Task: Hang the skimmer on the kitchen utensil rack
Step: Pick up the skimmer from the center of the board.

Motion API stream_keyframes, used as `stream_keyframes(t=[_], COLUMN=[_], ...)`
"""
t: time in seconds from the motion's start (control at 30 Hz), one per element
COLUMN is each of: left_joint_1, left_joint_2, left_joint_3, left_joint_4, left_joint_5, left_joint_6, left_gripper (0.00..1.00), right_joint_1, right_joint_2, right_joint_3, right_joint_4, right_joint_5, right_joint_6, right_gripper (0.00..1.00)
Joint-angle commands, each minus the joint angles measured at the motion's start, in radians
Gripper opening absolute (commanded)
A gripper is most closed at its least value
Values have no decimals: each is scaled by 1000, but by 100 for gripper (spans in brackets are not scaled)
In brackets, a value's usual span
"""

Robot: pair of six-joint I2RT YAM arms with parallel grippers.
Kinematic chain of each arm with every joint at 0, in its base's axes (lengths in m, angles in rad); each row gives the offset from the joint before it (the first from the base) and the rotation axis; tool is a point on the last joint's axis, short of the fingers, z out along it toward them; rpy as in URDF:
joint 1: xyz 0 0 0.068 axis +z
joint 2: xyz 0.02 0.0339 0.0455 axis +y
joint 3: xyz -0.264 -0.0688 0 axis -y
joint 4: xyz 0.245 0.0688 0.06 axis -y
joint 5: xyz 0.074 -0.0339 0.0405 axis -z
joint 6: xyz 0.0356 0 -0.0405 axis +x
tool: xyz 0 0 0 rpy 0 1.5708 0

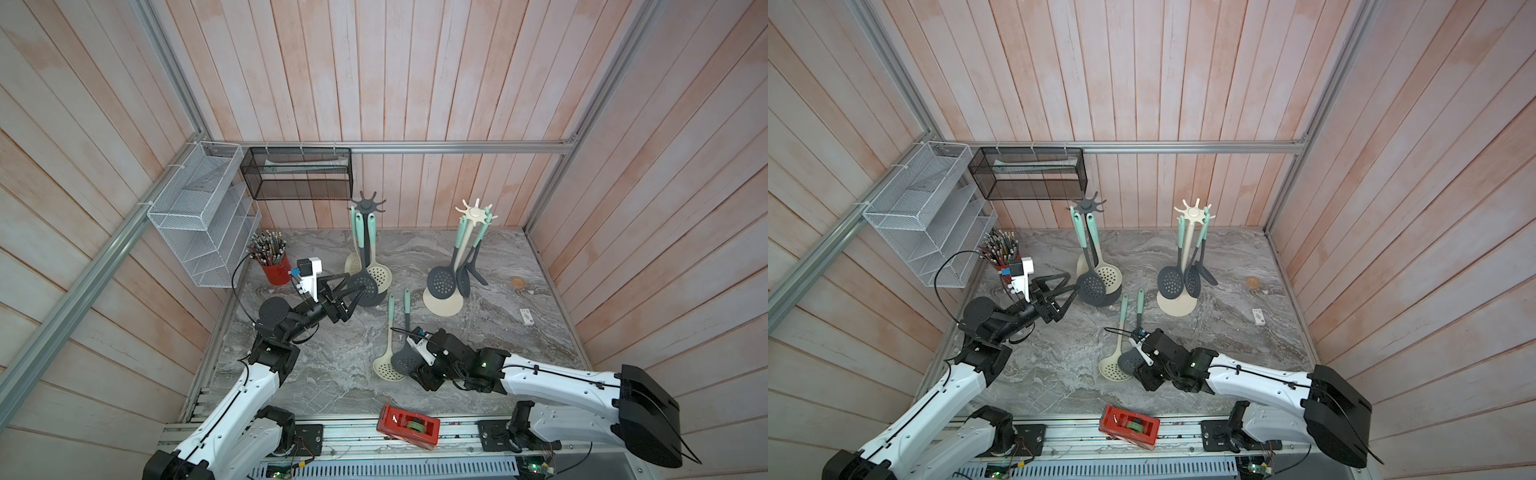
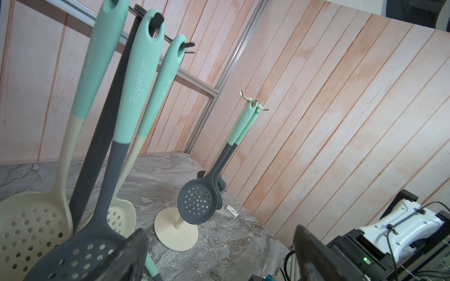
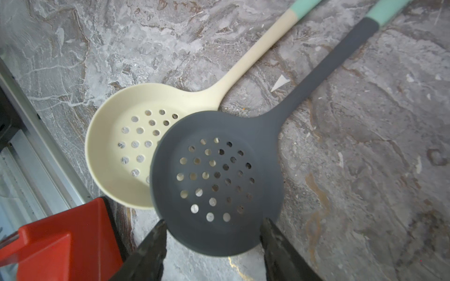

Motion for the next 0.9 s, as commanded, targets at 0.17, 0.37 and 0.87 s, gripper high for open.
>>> stream_keyframes(t=[0.17,0.37,0.87], left_joint_1=[1,1,1], left_joint_2=[0,-1,8], left_joint_3=[13,11,7], left_joint_4=[23,24,36], left_joint_5=[19,19,24], left_joint_6=[-8,-6,-11], left_gripper=[94,94,94], right_joint_1=[32,34,36], right_joint_2=[83,111,89], right_joint_3=[83,104,106], right_joint_4=[-96,-117,-77], right_joint_5=[37,8,-53], right_joint_6=[-36,-38,-68], right_gripper=[59,55,51])
